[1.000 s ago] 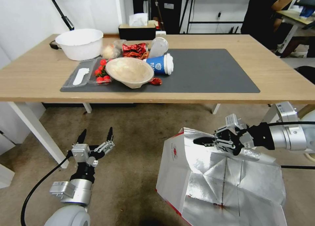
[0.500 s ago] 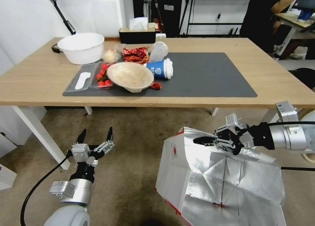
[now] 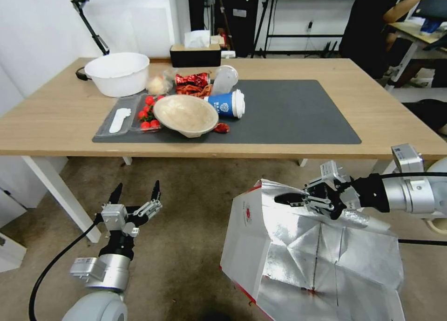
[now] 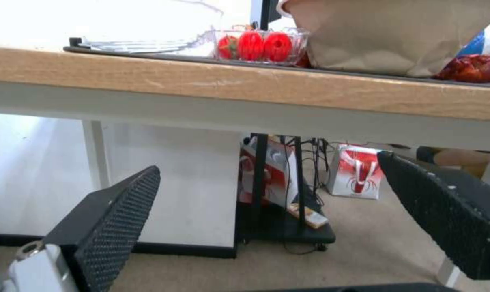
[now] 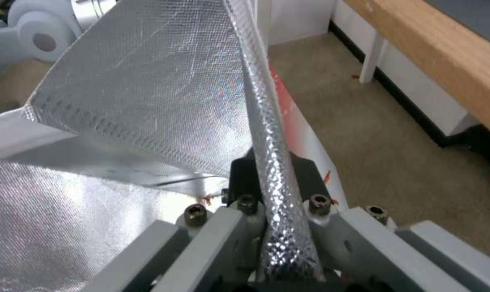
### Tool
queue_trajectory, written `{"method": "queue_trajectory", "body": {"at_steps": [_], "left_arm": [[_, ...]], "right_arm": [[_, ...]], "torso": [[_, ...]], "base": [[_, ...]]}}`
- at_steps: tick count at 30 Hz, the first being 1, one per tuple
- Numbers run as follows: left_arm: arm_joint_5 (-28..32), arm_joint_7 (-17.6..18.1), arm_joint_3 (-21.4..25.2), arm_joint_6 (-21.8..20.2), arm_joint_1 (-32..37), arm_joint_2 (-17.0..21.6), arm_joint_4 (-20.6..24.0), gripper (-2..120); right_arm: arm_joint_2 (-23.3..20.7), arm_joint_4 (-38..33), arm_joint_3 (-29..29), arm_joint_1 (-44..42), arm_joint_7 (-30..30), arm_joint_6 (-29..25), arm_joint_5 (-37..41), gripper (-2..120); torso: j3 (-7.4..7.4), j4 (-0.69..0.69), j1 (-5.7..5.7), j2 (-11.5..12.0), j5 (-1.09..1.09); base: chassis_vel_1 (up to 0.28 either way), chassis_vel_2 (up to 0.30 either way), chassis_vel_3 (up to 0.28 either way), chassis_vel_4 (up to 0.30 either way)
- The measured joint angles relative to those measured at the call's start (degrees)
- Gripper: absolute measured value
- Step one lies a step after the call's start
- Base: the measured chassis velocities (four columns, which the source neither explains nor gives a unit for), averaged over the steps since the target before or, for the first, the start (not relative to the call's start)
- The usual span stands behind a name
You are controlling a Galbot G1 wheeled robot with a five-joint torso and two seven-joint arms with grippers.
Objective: Pick up the food delivery bag from the floor and place it on the table.
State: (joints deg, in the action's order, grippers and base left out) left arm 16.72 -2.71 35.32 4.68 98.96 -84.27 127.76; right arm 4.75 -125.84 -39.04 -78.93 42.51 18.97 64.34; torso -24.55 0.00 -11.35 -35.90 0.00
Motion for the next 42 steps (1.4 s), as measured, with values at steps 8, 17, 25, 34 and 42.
{"method": "queue_trajectory", "body": {"at_steps": [8, 17, 25, 34, 42], "left_arm": [[-0.01, -0.02, 0.0, 0.02, 0.09, 0.0, 0.12, 100], [-0.01, -0.02, -0.03, 0.02, 0.13, 0.05, 0.2, 100], [-0.02, -0.02, -0.03, 0.02, 0.12, 0.07, 0.24, 100], [-0.02, -0.02, -0.03, 0.0, 0.06, 0.05, 0.24, 100], [-0.02, -0.02, -0.06, -0.07, -0.08, 0.01, 0.07, 100]], "right_arm": [[0.05, 0.01, 0.0, 0.01, -0.05, 0.0, 0.0, 0], [0.21, -0.04, -0.01, 0.03, -0.11, 0.03, 0.02, 0], [0.17, -0.05, -0.07, 0.08, -0.19, 0.03, 0.04, 0], [0.19, 0.02, -0.07, 0.08, -0.19, 0.03, 0.01, 0], [0.24, 0.16, -0.06, 0.08, -0.19, 0.03, -0.03, 0]], "torso": [[-1.34, 0.0, -0.86, -2.2, 0.0], [-2.57, 0.0, -1.71, -4.27, 0.0], [-3.75, 0.0, -2.49, -6.24, 0.0], [-5.04, -0.01, -3.4, -8.44, 0.0], [-6.28, 0.0, -4.33, -10.6, 0.0]], "base": [[0.0, 0.0, 0.0, 0.0], [0.0, 0.0, 0.0, 0.0], [0.0, 0.0, 0.0, 0.0], [0.0, 0.0, 0.0, 0.0], [0.0, 0.0, 0.0, 0.0]]}}
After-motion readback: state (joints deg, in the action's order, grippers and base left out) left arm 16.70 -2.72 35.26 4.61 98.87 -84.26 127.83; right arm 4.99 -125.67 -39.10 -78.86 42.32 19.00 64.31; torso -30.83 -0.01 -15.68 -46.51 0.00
